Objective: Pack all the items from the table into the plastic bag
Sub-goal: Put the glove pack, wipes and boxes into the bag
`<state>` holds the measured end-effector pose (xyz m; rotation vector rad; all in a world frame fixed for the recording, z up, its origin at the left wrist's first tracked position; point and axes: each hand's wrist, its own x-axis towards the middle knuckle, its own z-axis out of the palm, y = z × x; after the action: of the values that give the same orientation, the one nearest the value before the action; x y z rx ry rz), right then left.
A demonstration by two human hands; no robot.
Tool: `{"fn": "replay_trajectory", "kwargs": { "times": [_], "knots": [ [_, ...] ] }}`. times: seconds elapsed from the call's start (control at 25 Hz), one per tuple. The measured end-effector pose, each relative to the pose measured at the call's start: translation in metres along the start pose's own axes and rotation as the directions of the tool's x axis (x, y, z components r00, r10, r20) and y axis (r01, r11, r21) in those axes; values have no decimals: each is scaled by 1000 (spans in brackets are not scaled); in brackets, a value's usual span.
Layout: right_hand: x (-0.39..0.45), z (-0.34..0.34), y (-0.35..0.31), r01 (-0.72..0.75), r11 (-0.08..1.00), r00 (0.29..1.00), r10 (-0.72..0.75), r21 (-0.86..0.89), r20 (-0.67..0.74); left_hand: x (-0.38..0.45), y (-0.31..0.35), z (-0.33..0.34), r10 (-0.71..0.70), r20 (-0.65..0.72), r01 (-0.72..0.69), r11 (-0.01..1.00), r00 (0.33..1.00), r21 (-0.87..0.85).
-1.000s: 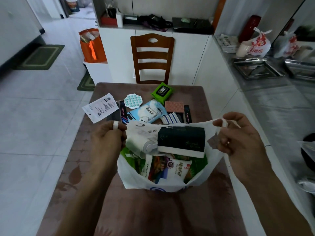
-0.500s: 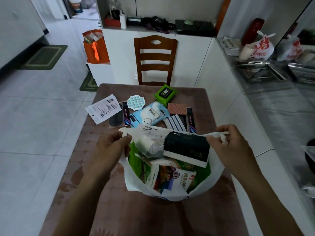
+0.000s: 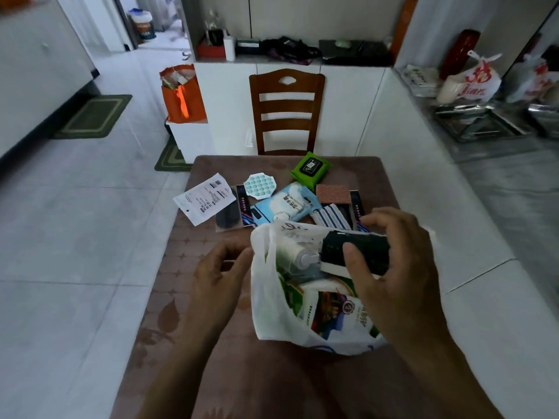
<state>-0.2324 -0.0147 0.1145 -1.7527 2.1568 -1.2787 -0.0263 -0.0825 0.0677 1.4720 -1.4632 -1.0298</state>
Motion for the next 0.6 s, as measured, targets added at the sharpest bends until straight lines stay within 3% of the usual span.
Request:
{"fn": "replay_trajectory", "kwargs": {
  "times": [0.28, 0.4, 0.6],
  "knots": [
    [-63, 61, -58, -103, 988, 991, 112, 116, -75, 0, -47, -71, 67, 161, -75, 996, 985, 42],
    [-69, 62, -85, -132, 982, 990, 138, 138, -30, 9, -47, -90, 57, 186, -66, 997, 981, 38],
    [-5, 32, -91, -110, 994, 983, 111, -10, 149, 60, -33, -73, 94, 214, -102, 994, 972, 26]
  ]
}}
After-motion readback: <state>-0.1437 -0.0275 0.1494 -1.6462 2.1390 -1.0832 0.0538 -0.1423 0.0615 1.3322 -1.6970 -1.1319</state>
